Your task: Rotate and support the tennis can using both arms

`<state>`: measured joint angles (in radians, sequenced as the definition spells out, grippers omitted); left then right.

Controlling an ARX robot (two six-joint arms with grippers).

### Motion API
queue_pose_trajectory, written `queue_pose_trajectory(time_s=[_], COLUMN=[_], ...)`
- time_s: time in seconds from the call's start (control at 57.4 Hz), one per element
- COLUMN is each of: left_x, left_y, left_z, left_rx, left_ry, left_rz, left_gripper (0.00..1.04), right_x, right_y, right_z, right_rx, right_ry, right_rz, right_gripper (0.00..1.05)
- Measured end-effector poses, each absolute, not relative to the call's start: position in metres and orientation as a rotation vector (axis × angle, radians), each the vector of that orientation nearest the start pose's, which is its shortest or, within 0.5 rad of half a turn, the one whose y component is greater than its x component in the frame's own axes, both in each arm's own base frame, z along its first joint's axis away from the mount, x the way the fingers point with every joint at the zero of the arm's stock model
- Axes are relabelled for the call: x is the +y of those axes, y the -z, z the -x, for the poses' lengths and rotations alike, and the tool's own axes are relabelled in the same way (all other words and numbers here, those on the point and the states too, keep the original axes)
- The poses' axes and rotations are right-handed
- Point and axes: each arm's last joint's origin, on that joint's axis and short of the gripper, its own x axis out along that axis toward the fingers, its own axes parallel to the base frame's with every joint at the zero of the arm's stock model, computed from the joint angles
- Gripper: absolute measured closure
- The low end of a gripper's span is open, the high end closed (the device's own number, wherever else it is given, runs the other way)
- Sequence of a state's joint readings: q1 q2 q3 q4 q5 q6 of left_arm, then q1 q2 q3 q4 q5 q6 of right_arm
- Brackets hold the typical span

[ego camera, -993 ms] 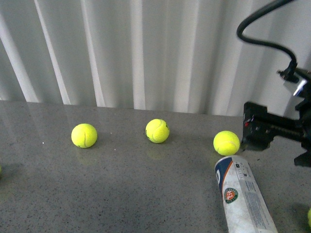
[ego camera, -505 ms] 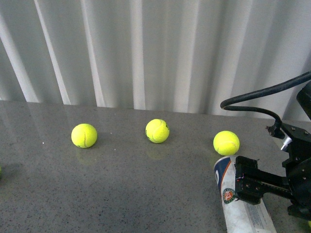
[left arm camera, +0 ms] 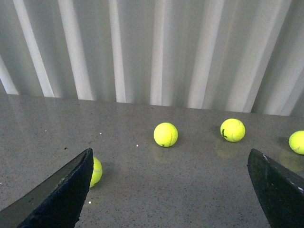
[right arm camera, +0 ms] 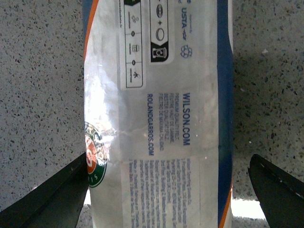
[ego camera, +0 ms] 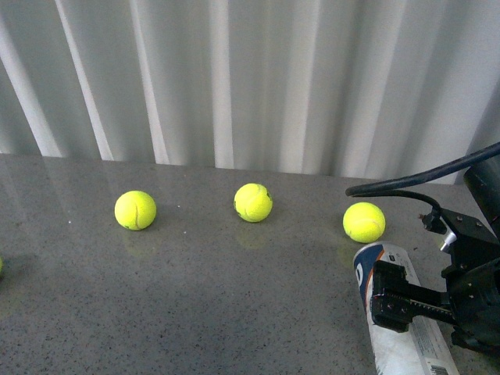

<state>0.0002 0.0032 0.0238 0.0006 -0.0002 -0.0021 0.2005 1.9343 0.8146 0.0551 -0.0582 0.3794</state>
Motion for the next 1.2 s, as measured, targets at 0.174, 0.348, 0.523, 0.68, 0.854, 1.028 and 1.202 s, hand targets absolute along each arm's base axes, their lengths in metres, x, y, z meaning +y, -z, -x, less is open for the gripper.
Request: queue_pose_trajectory(time_s=[0.174, 0.348, 0.523, 0.68, 0.854, 1.028, 1.202], left_x=[0.000, 0.000, 0.000, 0.000, 0.000, 0.000, 0.000], left_y=[-0.171, -0.171, -0.171, -0.171, -0.171, -0.171, -0.171], left_z=[-0.096, -0.096, -0.096, -0.096, -0.096, -0.096, -0.096], left_rx=[-0.021, -0.021, -0.021, -0.021, -0.021, -0.021, -0.021], left_ry=[0.000, 0.000, 0.000, 0.000, 0.000, 0.000, -0.001], left_rz=[0.002, 0.002, 0.002, 0.002, 0.002, 0.002, 0.002], left_gripper=[0.07, 0.07, 0.07, 0.07, 0.07, 0.07, 0.07], right_x=[0.067, 0.071, 0.075, 0.077, 0.078, 0.085, 0.091], right_y=[-0.068, -0.068, -0.069, -0.069, -0.070, -0.081, -0.107], right_z=[-0.319, -0.320, -0.319, -0.319, -0.319, -0.317, -0.312], right_rx=[1.070, 1.052, 1.048, 1.048, 1.045, 1.010, 0.921], right_ry=[-0.035, -0.054, -0.068, -0.074, -0.076, -0.102, -0.137], right_rz=[-0.227, -0.197, -0.188, -0.185, -0.185, -0.183, -0.132], right_gripper=[0.10, 0.36, 0.54, 0.70, 0.82, 0.93, 0.97])
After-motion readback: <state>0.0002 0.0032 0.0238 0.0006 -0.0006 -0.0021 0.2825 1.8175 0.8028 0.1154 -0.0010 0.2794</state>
